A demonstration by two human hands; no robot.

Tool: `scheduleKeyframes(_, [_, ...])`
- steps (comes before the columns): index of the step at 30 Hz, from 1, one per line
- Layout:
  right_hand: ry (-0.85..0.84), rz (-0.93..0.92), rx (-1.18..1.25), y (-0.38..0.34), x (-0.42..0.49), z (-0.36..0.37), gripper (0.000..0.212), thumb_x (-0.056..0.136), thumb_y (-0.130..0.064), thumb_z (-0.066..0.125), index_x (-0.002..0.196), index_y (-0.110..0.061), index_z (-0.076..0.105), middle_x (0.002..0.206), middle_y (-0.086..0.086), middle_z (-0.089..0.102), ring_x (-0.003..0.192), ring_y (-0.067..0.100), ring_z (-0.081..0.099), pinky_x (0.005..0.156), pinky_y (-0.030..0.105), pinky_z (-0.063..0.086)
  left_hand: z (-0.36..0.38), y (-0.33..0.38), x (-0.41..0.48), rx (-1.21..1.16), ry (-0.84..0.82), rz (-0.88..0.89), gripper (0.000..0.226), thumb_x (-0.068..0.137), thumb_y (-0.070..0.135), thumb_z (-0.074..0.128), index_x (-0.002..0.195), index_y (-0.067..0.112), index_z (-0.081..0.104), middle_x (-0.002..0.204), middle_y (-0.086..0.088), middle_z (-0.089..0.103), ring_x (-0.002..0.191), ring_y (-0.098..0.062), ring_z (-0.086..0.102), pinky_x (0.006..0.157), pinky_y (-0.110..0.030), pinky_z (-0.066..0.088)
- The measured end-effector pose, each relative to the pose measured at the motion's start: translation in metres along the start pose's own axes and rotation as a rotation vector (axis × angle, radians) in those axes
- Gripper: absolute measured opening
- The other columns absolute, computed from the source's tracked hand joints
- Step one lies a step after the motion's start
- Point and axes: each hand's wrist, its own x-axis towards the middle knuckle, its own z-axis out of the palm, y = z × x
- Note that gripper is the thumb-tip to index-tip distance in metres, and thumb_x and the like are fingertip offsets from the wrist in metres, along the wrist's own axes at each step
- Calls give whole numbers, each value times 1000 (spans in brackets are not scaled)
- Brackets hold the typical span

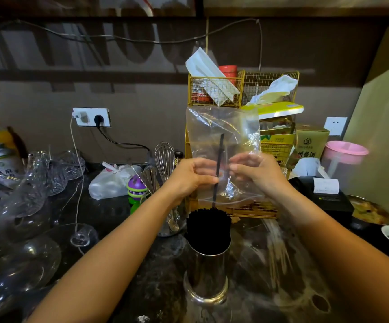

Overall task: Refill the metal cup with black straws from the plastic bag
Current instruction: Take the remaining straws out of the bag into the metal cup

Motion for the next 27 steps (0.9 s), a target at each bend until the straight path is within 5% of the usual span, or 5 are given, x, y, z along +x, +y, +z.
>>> scheduleKeyframes(6, [45, -44, -34, -5, 0, -8, 20, 75, -1, 65, 73, -21, 66, 66, -6, 69, 64, 18, 59, 57, 20, 53, 17, 9, 6, 11, -13, 13, 28, 71, -4, 65, 88, 18, 65, 81, 4, 69, 66, -2, 67, 68, -17, 55])
scheduleKeyframes(10, [36, -30, -5, -1, -2, -8, 19, 76, 2, 64, 74, -17, 66, 61, -7, 69, 54, 8, 61, 53, 15, 52, 18, 9, 4, 49, -1, 1, 27, 71, -4, 65, 89, 16, 64, 80, 1, 68, 75, -11, 66, 80, -27, 52])
scheduleKeyframes(15, [20, 6, 60, 6, -3, 4, 19, 77, 5, 62, 74, -13, 65, 58, -8, 69, 49, 0, 60, 49, 13, 49, 11, 5, -1, 58, 9, -37, 28, 73, -5, 63, 96, 10, 63, 79, -2, 67, 72, -12, 65, 75, -25, 53])
scheduleKeyframes(22, [-2, 27, 48, 14, -2, 12, 15, 78, 1, 62, 79, -14, 65, 76, 3, 66, 61, 13, 61, 55, 13, 52, -6, -3, -3, 91, 18, -88, 32, 73, -6, 61, 100, 9, 61, 82, -1, 68, 81, -16, 64, 86, -35, 51])
scheduleKeyframes(27, [-2, 47, 108, 13, 3, 8, 18, 75, 3, 63, 73, -15, 64, 68, 3, 66, 51, 4, 64, 49, 13, 52, -15, -10, -2, 20, 70, -94, 22, 76, -4, 59, 95, 6, 62, 77, 4, 70, 65, -5, 68, 62, -19, 56])
